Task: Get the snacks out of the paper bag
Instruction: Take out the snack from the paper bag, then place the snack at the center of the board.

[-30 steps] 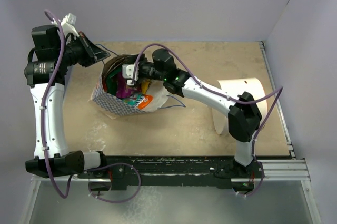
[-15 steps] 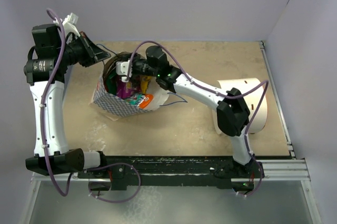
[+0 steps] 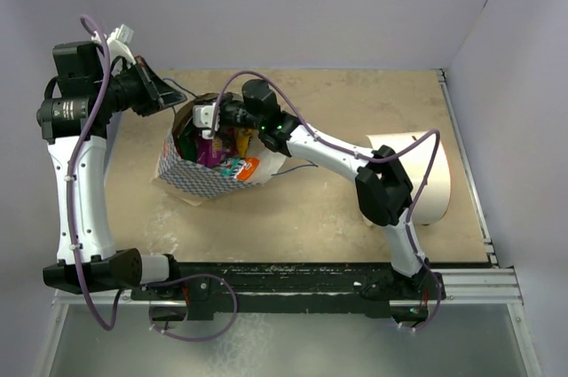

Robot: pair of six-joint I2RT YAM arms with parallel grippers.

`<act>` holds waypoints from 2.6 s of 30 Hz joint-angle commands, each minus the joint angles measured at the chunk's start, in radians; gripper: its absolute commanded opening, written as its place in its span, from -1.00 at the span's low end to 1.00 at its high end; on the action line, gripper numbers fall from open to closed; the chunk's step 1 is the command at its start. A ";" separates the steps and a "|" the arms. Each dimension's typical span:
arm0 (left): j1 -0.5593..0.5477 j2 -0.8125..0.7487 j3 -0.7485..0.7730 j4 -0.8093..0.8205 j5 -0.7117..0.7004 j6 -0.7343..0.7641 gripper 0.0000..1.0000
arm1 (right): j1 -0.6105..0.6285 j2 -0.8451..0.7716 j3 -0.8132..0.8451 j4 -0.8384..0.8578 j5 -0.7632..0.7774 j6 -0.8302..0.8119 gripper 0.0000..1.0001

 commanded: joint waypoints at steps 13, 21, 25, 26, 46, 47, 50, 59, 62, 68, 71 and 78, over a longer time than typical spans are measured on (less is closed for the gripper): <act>-0.004 -0.065 0.124 -0.131 -0.417 -0.089 -1.00 | -0.001 -0.196 -0.042 0.245 0.081 0.338 -1.00; -0.004 -0.146 0.053 -0.160 -0.534 -0.139 -1.00 | 0.004 -0.263 0.004 0.241 0.175 0.504 -1.00; -0.004 -0.184 0.044 -0.204 -0.631 -0.133 -1.00 | 0.005 -0.308 0.038 0.212 0.179 0.580 -1.00; -0.005 -0.192 0.041 -0.217 -0.653 -0.132 -1.00 | 0.005 -0.323 0.052 0.197 0.187 0.594 -1.00; -0.005 -0.342 -0.035 -0.325 -0.893 -0.058 -1.00 | 0.017 -0.698 0.084 -0.323 0.527 0.630 -1.00; -0.005 -0.348 -0.033 -0.330 -0.912 -0.048 -1.00 | 0.017 -0.725 0.066 -0.351 0.538 0.656 -1.00; -0.005 -0.370 -0.034 -0.343 -0.944 -0.023 -1.00 | 0.017 -0.815 0.006 -0.441 0.573 0.751 -1.00; -0.007 -0.398 -0.045 -0.337 -0.987 0.003 -1.00 | 0.019 -0.882 -0.046 -0.957 0.568 1.126 -1.00; -0.008 -0.401 -0.036 -0.334 -1.000 0.016 -1.00 | 0.027 -0.927 -0.170 -0.992 0.516 1.200 -1.00; -0.013 -0.408 -0.032 -0.335 -0.987 0.017 -1.00 | 0.033 -0.988 -0.379 -0.978 0.564 1.213 -1.00; -0.014 -0.409 -0.032 -0.333 -0.976 0.015 -1.00 | 0.033 -0.978 -0.423 -0.938 0.643 1.148 -1.00; -0.014 -0.395 -0.015 -0.323 -0.966 0.024 -1.00 | 0.031 -0.810 -0.364 -1.045 0.896 1.150 -1.00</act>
